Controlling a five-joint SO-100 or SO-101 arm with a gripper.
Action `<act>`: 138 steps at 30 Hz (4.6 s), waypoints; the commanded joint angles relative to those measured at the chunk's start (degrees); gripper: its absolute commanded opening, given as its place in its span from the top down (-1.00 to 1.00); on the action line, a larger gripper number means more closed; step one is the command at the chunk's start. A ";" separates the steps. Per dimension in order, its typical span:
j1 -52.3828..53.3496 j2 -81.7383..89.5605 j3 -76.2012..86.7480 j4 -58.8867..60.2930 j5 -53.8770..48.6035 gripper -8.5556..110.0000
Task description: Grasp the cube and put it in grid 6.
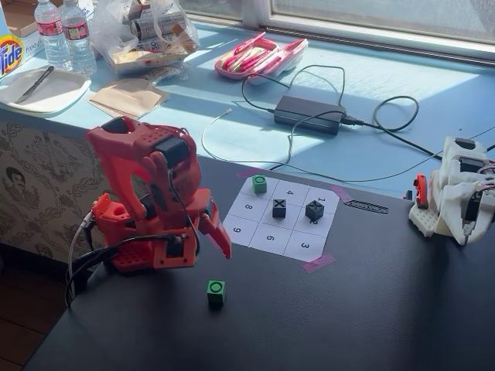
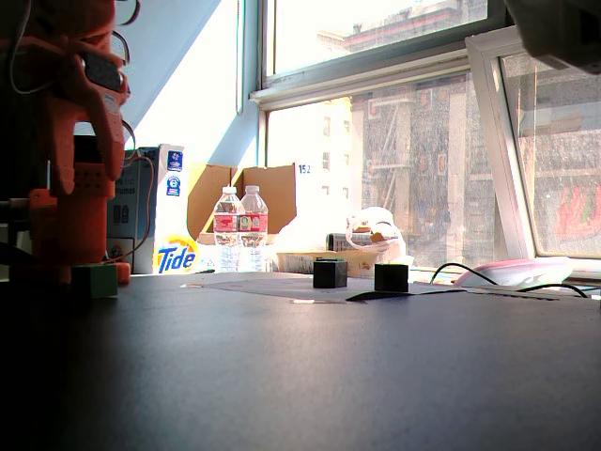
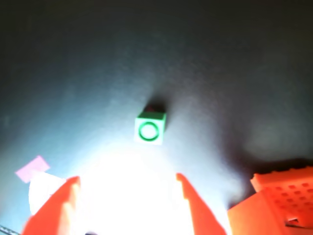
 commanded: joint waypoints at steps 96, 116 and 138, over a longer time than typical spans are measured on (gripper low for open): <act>-46.93 -30.15 -2.99 -36.39 3.96 0.51; -37.79 -2.11 -5.45 -26.63 6.94 0.34; -16.52 42.71 47.72 -42.63 22.76 0.73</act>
